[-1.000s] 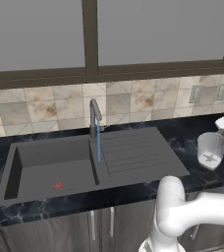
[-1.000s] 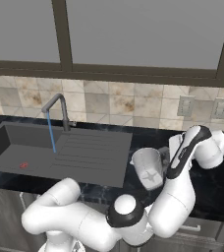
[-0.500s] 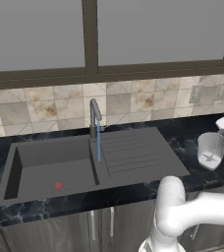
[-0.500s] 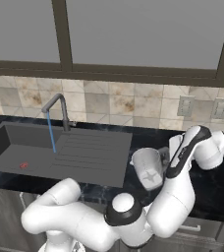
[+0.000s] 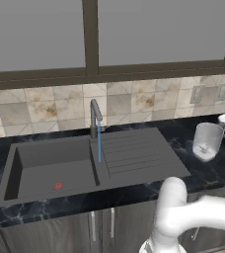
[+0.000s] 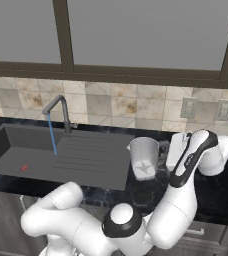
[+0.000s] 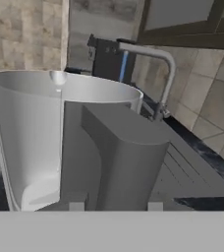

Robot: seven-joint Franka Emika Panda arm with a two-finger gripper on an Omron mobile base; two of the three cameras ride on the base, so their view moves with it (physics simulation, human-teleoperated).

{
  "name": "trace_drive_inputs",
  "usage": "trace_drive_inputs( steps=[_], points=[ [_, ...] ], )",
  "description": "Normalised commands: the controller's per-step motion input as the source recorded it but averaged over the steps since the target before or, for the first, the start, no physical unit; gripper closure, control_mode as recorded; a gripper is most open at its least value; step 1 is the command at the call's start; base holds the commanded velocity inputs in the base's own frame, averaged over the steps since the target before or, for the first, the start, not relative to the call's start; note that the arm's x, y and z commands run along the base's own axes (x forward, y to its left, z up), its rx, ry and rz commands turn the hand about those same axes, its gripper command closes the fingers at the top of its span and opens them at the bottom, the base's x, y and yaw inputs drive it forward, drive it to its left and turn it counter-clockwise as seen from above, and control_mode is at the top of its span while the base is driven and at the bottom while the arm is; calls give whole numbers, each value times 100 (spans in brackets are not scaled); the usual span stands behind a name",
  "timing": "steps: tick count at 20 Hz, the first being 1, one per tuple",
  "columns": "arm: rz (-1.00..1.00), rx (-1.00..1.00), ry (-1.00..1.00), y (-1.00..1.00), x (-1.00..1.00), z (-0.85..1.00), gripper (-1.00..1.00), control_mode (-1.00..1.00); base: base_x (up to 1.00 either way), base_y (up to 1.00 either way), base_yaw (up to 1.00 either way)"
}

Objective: Turn on the sink faucet and place the jug under the water for a few seconds to fill it up.

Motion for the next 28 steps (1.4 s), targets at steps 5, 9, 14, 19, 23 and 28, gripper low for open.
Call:
trace_drive_inputs(
  steps=[5, 9, 14, 19, 23, 28],
  points=[
    [-31, 13, 0, 81, -20, 12, 100, -100, 0, 0, 0],
    [-31, 4, 0, 95, -20, 0, 100, -100, 0, 0, 0],
    [-27, -3, 0, 100, -11, 7, 100, -100, 0, 0, 0],
    [-26, -6, 4, 74, -10, 36, 100, -100, 0, 0, 0],
    [-16, -3, 19, 73, -3, 2, 100, -100, 0, 0, 0],
    [-1, -2, 23, 78, 14, 0, 100, -100, 0, 0, 0]
  ],
)
